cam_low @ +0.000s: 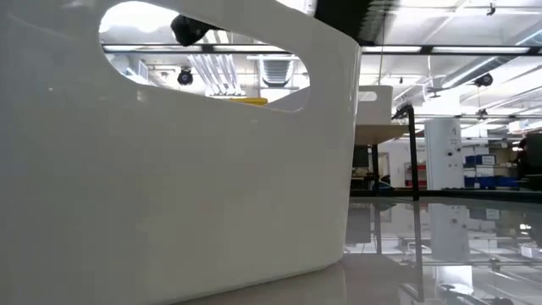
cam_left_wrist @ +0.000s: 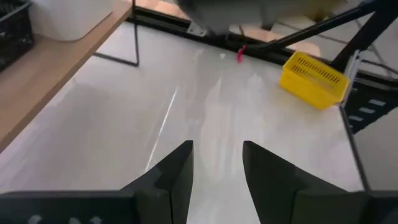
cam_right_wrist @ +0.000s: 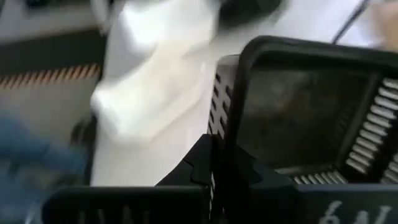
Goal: Stack baskets on shelf by color
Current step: Stack the right black bin on top of the black bin on the shelf
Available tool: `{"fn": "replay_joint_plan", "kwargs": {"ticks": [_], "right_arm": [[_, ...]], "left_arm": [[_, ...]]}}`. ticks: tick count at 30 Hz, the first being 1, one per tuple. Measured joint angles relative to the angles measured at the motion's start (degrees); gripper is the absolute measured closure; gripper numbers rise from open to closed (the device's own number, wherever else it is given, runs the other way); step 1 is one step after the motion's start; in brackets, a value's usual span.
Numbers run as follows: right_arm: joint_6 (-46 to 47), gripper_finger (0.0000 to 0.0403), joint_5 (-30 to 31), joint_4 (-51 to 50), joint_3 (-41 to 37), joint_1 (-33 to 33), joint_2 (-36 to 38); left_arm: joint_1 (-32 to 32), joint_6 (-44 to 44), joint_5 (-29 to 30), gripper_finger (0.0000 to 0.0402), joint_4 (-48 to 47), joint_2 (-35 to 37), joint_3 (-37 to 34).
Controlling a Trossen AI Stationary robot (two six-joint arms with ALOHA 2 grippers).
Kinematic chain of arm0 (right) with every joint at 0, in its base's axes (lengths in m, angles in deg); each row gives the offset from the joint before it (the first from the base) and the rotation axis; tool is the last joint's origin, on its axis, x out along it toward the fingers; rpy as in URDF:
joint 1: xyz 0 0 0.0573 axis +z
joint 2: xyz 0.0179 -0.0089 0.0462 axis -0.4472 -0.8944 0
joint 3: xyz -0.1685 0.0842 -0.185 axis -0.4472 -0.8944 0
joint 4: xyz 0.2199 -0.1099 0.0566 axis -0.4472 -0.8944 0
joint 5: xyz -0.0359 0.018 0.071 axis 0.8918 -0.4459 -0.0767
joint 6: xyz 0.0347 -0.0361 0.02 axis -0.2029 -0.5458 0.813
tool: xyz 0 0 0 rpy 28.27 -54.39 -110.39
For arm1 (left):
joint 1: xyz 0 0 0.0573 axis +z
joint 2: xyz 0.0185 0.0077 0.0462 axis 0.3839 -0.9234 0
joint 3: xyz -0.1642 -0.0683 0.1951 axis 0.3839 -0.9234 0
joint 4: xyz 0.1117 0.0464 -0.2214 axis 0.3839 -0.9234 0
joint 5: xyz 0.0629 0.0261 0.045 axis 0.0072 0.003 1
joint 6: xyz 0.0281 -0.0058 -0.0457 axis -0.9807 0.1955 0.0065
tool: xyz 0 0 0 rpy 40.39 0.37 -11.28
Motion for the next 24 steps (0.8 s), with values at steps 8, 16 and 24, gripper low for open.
{"fn": "replay_joint_plan", "kwargs": {"ticks": [8,16,24], "right_arm": [[-19.4,0.0394,0.6,-6.7,26.6,-18.1,-17.5],[-37.2,0.0394,2.7,-9.4,32.5,-31.9,-27.6],[-43.1,0.0394,5.1,-11.3,31.9,-36.3,-31.5]], "left_arm": [[0.0,0.0,2.1,0.0279,0.1,0.5,-2.3],[0.0,0.0,2.1,0.0279,0.4,0.5,-3.3],[0.0,0.0,2.1,0.0279,0.9,0.5,-3.2]]}}
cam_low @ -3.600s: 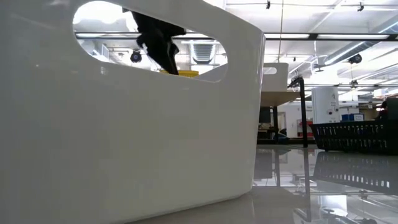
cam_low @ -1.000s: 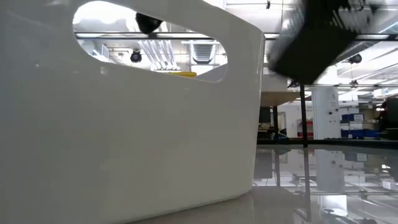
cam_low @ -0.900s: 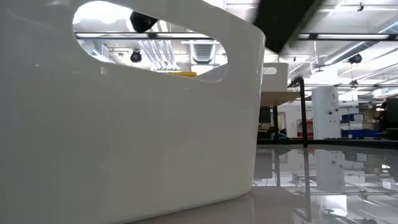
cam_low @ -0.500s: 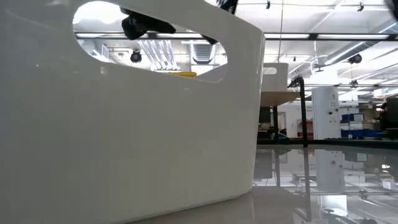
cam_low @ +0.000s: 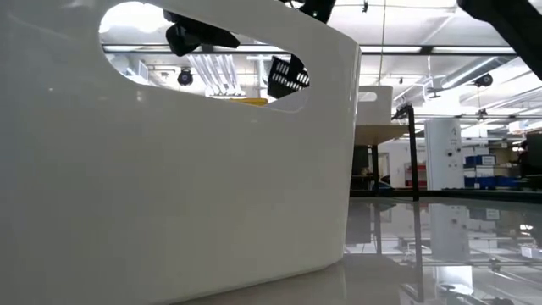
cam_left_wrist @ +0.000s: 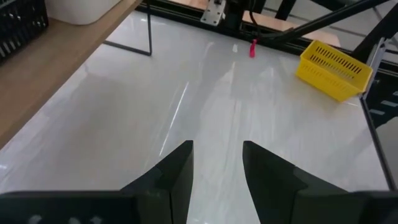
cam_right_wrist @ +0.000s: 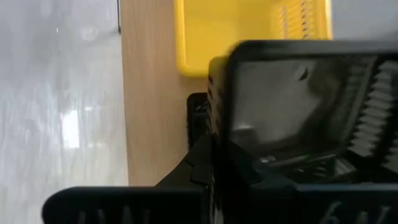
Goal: Stack baskets on shelf by color
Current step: Stack the right black bin on top of the black bin on the shelf
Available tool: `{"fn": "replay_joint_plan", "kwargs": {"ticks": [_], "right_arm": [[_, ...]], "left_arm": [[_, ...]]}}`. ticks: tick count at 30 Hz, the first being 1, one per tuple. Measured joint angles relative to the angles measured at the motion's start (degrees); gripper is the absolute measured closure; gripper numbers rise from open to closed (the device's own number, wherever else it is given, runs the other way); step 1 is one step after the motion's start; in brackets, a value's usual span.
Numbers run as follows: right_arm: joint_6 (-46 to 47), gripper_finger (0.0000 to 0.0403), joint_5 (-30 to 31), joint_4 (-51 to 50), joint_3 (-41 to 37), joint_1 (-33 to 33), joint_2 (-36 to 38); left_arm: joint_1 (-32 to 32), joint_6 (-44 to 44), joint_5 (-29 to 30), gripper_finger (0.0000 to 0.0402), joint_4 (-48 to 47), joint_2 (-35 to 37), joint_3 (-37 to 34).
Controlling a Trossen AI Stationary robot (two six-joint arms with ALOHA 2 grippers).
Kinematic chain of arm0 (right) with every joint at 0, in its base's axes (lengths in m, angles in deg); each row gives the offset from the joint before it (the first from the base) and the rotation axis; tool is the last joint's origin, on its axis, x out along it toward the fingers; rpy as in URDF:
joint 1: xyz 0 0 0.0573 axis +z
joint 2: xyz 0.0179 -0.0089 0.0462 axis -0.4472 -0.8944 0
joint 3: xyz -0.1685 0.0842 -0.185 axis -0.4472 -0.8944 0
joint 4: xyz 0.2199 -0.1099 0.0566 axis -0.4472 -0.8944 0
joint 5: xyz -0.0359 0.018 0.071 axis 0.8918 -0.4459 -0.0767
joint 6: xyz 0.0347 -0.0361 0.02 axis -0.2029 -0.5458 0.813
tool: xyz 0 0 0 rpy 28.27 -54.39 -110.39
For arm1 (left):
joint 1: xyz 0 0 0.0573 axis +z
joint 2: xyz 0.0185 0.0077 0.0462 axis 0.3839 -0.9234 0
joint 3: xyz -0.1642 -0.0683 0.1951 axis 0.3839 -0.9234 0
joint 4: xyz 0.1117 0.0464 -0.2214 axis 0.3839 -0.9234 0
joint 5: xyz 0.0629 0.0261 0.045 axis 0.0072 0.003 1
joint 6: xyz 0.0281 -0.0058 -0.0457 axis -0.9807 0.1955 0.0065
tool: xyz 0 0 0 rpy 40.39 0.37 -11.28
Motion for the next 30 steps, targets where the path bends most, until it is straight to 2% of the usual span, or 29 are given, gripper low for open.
{"fn": "replay_joint_plan", "kwargs": {"ticks": [9,17,21,30], "right_arm": [[-0.1,0.0394,0.2,-4.5,0.4,-0.1,-2.5],[0.2,0.039,5.9,-5.4,0.5,-0.1,-2.7],[0.9,0.0368,6.0,-7.0,0.4,-0.1,-2.7],[2.3,0.0289,6.0,-7.1,0.4,-0.1,-2.7]], "left_arm": [[0.0,0.0,0.0,0.0279,0.8,0.0,0.1],[0.0,0.0,0.0,0.0279,1.1,0.0,0.2],[0.0,0.0,0.0,0.0279,1.1,0.0,0.2],[0.0,-0.1,0.0,0.0279,1.4,0.0,0.3]]}}
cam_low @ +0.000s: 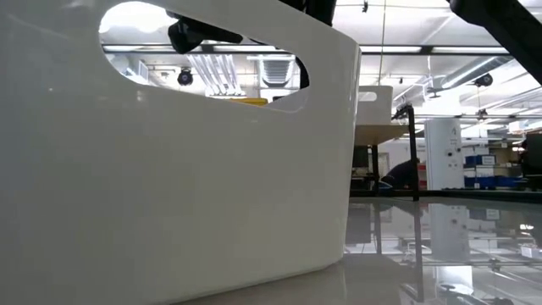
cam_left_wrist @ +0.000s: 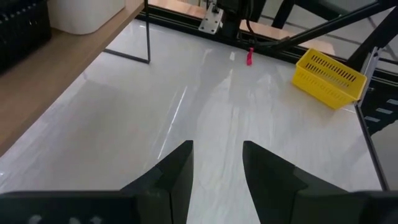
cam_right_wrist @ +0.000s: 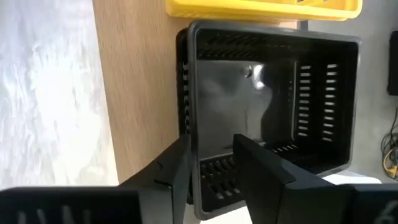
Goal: Stack baskets on shelf by color
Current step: Stack the right black bin on top of the black bin on the shelf, then stack the left white bin on top of the white bin on the shelf
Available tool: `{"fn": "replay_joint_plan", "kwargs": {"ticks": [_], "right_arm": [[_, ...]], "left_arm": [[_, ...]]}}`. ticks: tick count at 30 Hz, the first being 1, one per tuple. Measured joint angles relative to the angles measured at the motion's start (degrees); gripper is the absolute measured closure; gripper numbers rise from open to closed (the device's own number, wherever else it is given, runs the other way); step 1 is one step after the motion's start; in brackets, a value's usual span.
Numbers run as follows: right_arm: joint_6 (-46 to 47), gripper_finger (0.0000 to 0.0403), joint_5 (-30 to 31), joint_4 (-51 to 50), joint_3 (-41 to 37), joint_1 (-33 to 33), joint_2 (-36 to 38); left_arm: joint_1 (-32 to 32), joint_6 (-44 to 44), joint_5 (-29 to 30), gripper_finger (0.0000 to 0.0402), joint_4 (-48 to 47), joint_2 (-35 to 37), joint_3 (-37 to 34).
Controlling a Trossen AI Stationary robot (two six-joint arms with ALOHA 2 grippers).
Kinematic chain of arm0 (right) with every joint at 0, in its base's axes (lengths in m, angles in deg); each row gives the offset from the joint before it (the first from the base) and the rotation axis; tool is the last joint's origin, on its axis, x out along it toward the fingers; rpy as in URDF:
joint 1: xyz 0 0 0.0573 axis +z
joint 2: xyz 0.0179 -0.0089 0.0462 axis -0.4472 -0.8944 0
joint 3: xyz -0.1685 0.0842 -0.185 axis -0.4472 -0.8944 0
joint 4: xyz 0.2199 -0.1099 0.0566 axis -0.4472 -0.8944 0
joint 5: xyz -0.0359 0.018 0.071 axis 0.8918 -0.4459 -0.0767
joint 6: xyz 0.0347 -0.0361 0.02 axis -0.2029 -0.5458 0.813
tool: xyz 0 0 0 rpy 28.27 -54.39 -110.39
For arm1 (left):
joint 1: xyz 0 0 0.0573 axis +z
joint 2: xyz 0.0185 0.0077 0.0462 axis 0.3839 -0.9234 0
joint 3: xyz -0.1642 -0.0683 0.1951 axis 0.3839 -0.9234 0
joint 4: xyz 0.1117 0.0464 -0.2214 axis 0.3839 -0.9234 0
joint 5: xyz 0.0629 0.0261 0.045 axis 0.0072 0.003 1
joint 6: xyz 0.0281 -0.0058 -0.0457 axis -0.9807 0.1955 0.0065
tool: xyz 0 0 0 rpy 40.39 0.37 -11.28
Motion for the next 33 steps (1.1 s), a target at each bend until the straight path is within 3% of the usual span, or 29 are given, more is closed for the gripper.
{"fn": "replay_joint_plan", "kwargs": {"ticks": [5,10,16,22,26,29,33], "right_arm": [[3.7,0.0282,-1.1,1.0,0.7,0.0,1.2],[14.5,0.0298,-9.1,6.0,0.0,1.4,6.5],[20.7,0.0323,-10.0,16.9,-11.4,9.2,14.1],[29.0,0.0344,-4.9,29.7,-30.4,20.0,22.4],[35.9,0.0353,3.2,34.5,-40.6,27.0,27.1],[41.9,0.0357,10.8,35.3,-46.2,30.9,30.5],[48.1,0.036,16.5,35.3,-51.9,34.2,34.6]], "left_arm": [[0.0,0.0,0.0,0.0279,-0.3,0.1,0.2],[0.0,0.0,0.0,0.0279,-0.2,1.3,1.0],[0.0,0.0,-0.1,0.0279,-3.8,5.2,1.0],[-0.1,2.8,-0.3,0.0279,-16.7,10.0,1.1],[-1.1,9.2,-6.8,0.0279,-26.3,11.5,1.0],[-5.3,13.2,-13.6,0.0279,-31.9,11.2,0.9],[-14.6,19.8,-16.1,0.0279,-33.3,9.0,0.9]]}}
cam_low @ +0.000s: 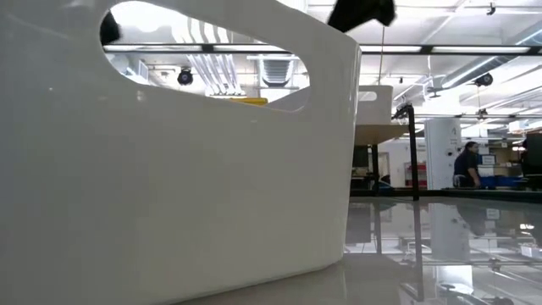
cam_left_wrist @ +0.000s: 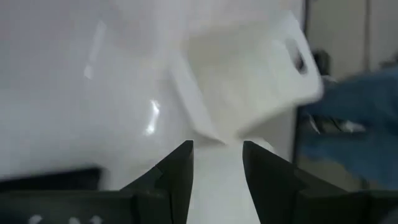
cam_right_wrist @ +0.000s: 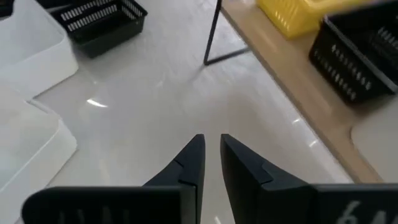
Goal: Stack baskets on shelf by color
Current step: Stack the left white bin on top of the white bin on the shelf
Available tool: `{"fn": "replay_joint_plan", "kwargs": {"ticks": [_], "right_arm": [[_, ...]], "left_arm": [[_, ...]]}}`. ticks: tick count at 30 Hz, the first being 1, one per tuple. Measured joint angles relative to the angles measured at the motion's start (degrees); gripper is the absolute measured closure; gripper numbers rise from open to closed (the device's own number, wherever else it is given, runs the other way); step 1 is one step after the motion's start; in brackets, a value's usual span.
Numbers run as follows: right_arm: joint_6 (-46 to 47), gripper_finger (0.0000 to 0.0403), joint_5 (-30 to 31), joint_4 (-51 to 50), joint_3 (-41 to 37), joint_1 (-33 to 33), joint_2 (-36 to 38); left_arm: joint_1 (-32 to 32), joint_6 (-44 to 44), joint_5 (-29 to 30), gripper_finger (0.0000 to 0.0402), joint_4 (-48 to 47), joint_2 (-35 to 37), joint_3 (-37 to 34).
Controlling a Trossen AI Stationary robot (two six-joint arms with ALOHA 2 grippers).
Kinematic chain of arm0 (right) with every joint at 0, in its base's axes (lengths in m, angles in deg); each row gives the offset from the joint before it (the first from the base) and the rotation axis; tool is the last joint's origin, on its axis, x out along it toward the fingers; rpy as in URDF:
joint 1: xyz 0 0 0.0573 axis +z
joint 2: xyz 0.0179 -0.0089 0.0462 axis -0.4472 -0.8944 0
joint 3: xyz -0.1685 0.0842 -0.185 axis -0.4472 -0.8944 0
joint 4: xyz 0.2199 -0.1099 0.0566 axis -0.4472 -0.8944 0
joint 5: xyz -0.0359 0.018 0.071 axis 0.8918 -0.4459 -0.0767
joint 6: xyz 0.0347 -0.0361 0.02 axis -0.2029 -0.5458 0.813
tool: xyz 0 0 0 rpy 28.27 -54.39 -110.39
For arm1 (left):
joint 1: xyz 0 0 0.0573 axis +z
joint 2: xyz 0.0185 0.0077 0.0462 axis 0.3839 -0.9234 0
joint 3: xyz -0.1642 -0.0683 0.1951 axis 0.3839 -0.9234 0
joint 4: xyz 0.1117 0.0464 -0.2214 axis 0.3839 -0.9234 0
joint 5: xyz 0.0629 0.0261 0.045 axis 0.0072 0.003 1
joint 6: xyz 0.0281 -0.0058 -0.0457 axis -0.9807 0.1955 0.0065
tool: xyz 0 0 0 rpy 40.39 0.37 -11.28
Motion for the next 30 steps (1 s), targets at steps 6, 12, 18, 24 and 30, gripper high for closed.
{"fn": "replay_joint_plan", "kwargs": {"ticks": [6,12,18,24,30], "right_arm": [[1.1,0.036,0.0,-0.1,-6.2,1.6,6.1],[0.7,0.036,0.0,0.0,-10.5,1.6,11.2],[0.1,0.036,0.0,0.0,-13.3,1.6,14.8],[-2.5,0.036,-0.1,0.1,-15.6,1.6,17.2],[-2.8,0.036,-0.8,0.9,-18.4,1.6,18.7]], "left_arm": [[-16.9,17.1,-0.3,0.0279,9.0,-7.1,0.7],[-29.1,35.9,-0.4,0.0279,24.2,-18.9,0.9],[-30.5,51.6,-9.9,0.0258,33.3,-26.3,1.0],[-30.0,49.8,-20.3,0.0223,34.4,-26.2,2.8],[-29.9,40.6,-19.4,0.0221,14.3,-26.1,6.8]]}}
